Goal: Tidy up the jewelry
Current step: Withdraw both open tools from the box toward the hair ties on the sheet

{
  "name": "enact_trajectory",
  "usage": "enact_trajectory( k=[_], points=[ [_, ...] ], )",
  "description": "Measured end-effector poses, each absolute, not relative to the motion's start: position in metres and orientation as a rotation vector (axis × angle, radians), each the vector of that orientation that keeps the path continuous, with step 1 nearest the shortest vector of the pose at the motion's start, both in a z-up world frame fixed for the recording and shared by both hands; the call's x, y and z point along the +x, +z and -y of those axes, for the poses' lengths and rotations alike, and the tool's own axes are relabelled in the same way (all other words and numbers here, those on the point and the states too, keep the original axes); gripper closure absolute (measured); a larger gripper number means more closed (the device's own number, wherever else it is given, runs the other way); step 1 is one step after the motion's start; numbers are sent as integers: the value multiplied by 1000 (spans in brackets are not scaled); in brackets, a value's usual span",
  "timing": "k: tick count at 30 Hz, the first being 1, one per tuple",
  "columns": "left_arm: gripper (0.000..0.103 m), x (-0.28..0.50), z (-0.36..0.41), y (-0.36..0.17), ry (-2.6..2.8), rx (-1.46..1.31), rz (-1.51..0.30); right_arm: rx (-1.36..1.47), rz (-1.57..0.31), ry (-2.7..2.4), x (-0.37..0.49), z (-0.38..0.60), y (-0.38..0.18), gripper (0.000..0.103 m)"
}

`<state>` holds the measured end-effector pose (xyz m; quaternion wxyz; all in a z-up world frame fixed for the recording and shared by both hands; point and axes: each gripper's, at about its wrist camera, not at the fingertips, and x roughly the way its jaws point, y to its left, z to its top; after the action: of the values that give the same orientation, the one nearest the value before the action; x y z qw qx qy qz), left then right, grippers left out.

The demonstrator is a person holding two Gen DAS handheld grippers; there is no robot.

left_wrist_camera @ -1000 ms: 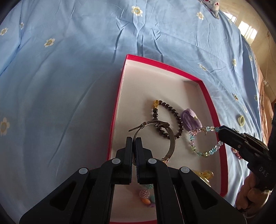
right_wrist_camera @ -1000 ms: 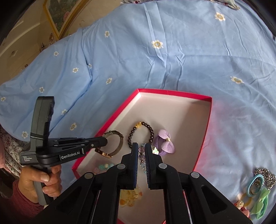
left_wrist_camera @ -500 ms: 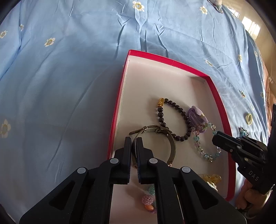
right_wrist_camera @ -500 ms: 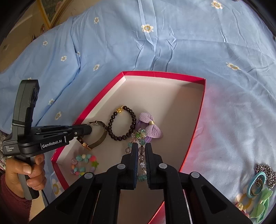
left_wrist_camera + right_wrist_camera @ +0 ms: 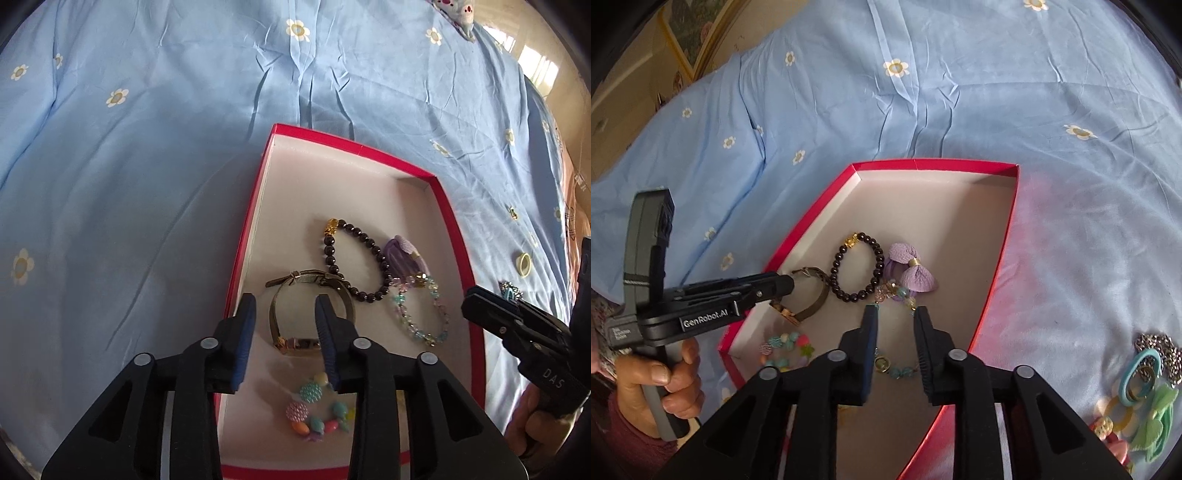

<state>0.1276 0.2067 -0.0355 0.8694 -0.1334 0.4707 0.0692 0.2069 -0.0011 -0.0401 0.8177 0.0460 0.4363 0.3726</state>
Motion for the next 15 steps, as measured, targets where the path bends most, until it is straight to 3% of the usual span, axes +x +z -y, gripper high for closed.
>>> enact_trajectory(
  k=[15],
  points=[
    [65, 96, -146, -15, 17, -283, -953, 190, -877, 630, 172, 114, -16, 67]
  ],
)
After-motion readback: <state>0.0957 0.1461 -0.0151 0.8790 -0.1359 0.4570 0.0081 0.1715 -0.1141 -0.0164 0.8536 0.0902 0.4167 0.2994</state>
